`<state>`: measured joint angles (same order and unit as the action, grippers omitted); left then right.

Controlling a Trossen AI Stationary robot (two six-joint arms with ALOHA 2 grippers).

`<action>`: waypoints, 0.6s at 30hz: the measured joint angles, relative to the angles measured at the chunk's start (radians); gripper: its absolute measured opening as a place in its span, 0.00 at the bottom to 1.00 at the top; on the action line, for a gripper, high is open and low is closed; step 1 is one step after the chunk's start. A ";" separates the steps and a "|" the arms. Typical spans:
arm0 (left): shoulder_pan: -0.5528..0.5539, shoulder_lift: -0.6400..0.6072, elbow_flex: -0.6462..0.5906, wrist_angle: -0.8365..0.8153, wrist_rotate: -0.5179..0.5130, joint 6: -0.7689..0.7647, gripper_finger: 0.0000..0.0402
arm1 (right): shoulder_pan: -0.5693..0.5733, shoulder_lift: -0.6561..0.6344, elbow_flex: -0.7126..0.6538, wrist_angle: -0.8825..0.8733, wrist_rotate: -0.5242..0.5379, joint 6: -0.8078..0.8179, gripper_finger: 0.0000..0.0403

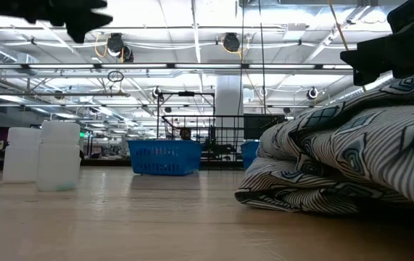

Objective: Pick & Place Medicine items
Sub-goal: Put the gray patient gown into the black wire basket

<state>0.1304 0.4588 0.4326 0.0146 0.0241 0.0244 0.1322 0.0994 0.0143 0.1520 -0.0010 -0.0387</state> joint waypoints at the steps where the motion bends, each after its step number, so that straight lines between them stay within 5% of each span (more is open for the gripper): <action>1: 0.004 -0.009 -0.029 0.031 -0.009 0.000 0.56 | 0.000 0.000 0.000 0.000 0.000 0.000 0.35; 10: 0.010 -0.128 -0.190 0.141 -0.022 -0.070 0.56 | 0.000 0.000 0.000 0.000 0.000 0.000 0.35; 18: -0.050 -0.162 -0.222 0.147 0.134 -0.121 0.56 | 0.000 0.000 0.000 0.000 0.000 0.000 0.35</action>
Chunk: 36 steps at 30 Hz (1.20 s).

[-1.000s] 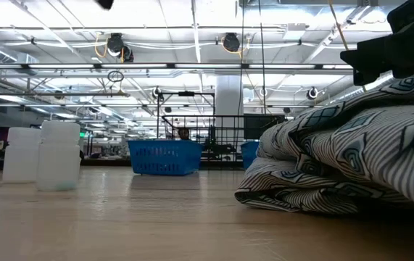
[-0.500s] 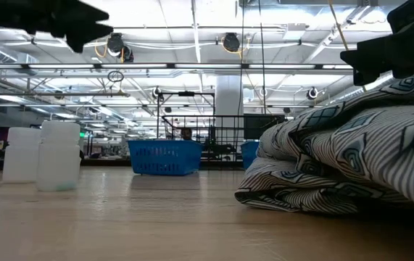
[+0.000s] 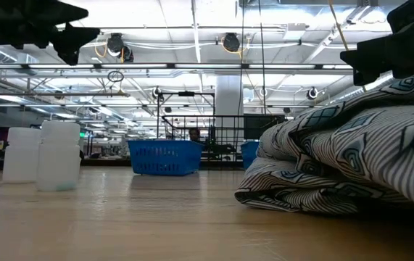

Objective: Pick & Place Medicine items
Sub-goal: Put the gray patient gown into the black wire basket

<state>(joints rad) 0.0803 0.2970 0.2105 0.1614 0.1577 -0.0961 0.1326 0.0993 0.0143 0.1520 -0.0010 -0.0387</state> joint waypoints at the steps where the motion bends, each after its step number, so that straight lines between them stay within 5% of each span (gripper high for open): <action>1: -0.007 -0.005 -0.001 -0.002 0.003 0.007 0.56 | 0.000 0.000 0.000 0.000 0.000 0.000 0.35; 15: -0.016 -0.204 -0.003 -0.170 -0.133 0.015 0.56 | 0.000 0.000 0.000 0.000 0.000 0.000 0.35; 25: -0.016 -0.233 -0.191 0.102 -0.142 -0.029 0.56 | 0.000 0.000 0.000 0.000 0.000 0.000 0.35; 36: -0.058 -0.199 -0.196 0.071 -0.155 -0.034 0.56 | 0.000 0.000 0.000 0.000 0.000 0.000 0.35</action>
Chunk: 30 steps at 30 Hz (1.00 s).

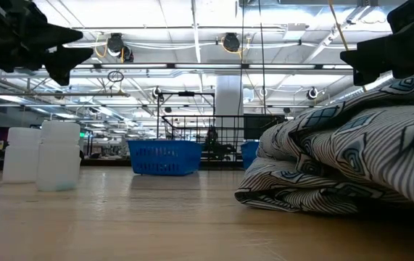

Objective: Pick & Place Medicine items
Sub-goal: Put the gray patient gown into the black wire basket

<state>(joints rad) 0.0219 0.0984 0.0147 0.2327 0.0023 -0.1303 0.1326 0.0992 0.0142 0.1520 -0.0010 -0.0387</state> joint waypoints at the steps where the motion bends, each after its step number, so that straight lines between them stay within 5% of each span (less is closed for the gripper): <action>1: -0.006 0.006 0.000 0.006 -0.017 -0.007 0.56 | 0.000 0.000 0.000 0.000 0.000 0.000 0.35; 9: -0.042 0.043 0.000 0.013 -0.138 -0.016 0.56 | 0.000 0.000 0.000 0.000 0.000 0.000 0.35; 30: -0.051 0.054 0.000 -0.080 -0.142 0.107 0.56 | 0.000 0.000 0.000 0.000 0.000 0.000 0.35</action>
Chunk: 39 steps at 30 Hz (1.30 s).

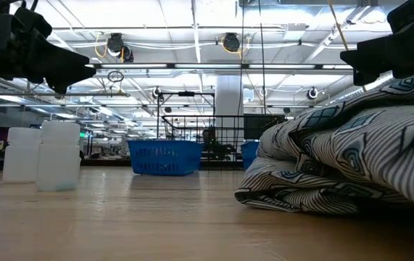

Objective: Pick & Place Medicine items
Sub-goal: Put the gray patient gown into the black wire basket

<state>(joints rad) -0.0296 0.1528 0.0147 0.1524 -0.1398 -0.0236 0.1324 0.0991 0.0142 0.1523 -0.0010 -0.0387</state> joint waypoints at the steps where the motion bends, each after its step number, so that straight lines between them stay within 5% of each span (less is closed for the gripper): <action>1: 0.000 0.000 0.000 0.000 0.000 -0.001 0.56 | 0.000 0.000 0.000 0.000 0.000 0.000 0.35; 32: 0.000 0.000 0.000 0.001 -0.001 -0.007 0.56 | 0.000 0.000 0.000 0.031 0.000 0.085 0.35; 39: 0.000 0.000 0.000 0.001 -0.001 -0.007 0.56 | 0.000 0.000 0.000 0.150 0.000 0.441 0.35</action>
<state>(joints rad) -0.0296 0.1528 0.0151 0.1533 -0.1409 -0.0307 0.1325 0.0994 0.0139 0.3020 -0.0010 0.4027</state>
